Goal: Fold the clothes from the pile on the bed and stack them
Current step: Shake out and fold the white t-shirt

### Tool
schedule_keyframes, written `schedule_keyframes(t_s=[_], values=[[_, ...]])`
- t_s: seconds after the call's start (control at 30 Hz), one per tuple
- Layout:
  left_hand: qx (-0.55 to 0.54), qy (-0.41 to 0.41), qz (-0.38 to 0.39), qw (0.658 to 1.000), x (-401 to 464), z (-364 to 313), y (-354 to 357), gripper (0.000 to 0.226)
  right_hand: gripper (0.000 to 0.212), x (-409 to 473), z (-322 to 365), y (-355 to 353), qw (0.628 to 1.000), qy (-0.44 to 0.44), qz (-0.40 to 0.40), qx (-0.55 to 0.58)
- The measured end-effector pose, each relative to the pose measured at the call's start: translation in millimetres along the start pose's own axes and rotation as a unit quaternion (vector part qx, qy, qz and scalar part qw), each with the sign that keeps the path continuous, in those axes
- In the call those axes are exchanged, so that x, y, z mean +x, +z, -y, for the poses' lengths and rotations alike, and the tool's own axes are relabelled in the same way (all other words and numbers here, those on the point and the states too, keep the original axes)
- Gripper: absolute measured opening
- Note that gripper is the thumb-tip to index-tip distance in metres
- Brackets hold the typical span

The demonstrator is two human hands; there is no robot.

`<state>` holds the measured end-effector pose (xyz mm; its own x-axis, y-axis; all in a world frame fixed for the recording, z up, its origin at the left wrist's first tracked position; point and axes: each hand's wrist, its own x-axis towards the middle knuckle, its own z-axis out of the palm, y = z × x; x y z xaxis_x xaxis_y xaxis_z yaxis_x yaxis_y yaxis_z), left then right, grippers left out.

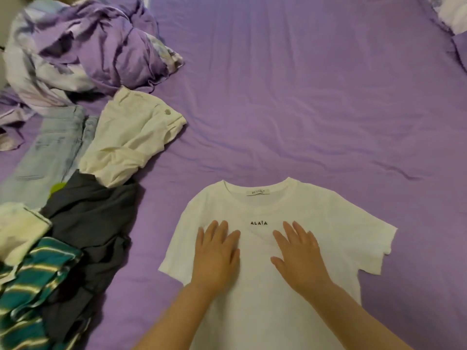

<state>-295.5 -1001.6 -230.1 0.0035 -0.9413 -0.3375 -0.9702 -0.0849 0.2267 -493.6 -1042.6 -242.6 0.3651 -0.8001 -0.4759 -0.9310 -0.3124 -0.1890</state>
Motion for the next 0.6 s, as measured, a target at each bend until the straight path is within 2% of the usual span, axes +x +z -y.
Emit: schedule_keyframes(t_s=[0.07, 0.13, 0.2, 0.27, 0.33, 0.4, 0.5, 0.6], values=[[-0.026, -0.046, -0.088, 0.995, -11, 22, -7, 0.031, 0.061, 3, 29, 4, 1.0, -0.028, 0.006, 0.002], [-0.06, -0.147, -0.143, 0.977, -19, 43, -15, 0.034, 0.059, 6, 55, 7, 0.999, -0.052, 0.003, 0.009], [-0.126, -0.26, -0.112, 0.951, -24, 63, -19, 0.038, 0.057, 11, 78, 7, 0.998, -0.063, -0.002, 0.018], [-0.199, -0.319, -0.051, 0.925, -27, 79, -19, 0.033, 0.057, 17, 95, 6, 0.997, -0.069, -0.009, 0.028], [-0.251, -0.332, -0.044, 0.908, -31, 89, -22, 0.013, 0.057, 22, 110, 5, 0.996, -0.079, -0.013, 0.039], [-0.312, -0.333, -0.09, 0.885, -32, 101, -27, 0.02, 0.059, 27, 120, 4, 0.995, -0.091, -0.009, 0.039], [-0.388, -0.332, -0.146, 0.847, -23, 125, -45, 0.015, 0.064, 32, 128, 4, 0.994, -0.109, 0.003, 0.025], [-0.384, -0.315, -0.141, 0.857, -12, 151, -59, 0.024, 0.07, 40, 138, 7, 0.99, -0.137, -0.003, -0.019]])
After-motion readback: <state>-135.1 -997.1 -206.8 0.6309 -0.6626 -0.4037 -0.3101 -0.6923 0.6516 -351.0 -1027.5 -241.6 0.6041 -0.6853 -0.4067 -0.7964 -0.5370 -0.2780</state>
